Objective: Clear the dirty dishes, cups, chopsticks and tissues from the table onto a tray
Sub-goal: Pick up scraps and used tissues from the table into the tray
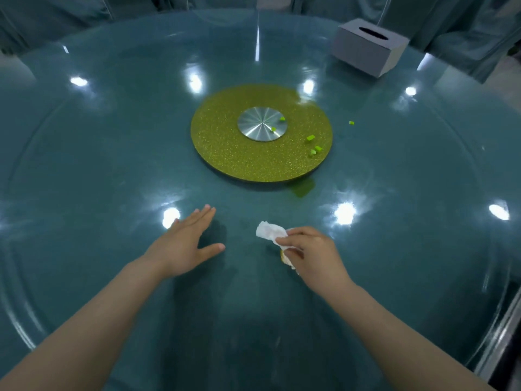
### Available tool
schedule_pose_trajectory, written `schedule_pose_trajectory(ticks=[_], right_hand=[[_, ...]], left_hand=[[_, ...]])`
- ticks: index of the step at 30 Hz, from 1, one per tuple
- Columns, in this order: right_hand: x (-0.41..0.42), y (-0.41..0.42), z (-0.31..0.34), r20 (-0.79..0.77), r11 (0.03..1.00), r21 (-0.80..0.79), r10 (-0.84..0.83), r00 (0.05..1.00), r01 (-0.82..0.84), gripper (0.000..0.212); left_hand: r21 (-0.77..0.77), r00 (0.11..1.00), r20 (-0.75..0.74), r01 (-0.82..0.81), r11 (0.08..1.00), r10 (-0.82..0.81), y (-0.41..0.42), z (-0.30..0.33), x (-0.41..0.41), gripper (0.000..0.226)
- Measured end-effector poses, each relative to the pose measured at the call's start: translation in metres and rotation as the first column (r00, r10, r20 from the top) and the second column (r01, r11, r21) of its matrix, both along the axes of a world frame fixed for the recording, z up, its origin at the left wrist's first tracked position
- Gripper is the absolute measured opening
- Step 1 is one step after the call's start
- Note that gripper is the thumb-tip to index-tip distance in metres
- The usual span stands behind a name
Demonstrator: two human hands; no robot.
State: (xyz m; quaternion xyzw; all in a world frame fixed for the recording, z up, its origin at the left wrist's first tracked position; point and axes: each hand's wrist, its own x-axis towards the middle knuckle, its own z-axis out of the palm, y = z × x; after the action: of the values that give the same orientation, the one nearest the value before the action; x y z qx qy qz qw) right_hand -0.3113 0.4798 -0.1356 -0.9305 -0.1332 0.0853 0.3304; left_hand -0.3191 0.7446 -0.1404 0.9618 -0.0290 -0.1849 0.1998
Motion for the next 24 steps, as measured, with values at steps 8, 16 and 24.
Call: schedule_pose_trajectory(ticks=[8, 16, 24], right_hand=[[0.037, 0.011, -0.003, -0.011, 0.971, 0.058, -0.233, 0.973, 0.233, 0.028], [0.100, 0.013, -0.012, 0.009, 0.880, 0.066, -0.471, 0.882, 0.470, 0.032], [0.140, 0.068, -0.017, 0.197, 0.977, -0.155, -0.113, 0.974, 0.144, 0.039]], left_hand=[[-0.002, 0.978, 0.010, -0.209, 0.978, 0.209, 0.020, 0.012, 0.019, 0.071], [-0.091, 0.981, 0.004, -0.193, 0.977, 0.194, -0.045, 0.014, 0.002, 0.113], [0.085, 0.995, -0.030, -0.095, 0.992, 0.098, -0.027, 0.007, 0.009, 0.129]])
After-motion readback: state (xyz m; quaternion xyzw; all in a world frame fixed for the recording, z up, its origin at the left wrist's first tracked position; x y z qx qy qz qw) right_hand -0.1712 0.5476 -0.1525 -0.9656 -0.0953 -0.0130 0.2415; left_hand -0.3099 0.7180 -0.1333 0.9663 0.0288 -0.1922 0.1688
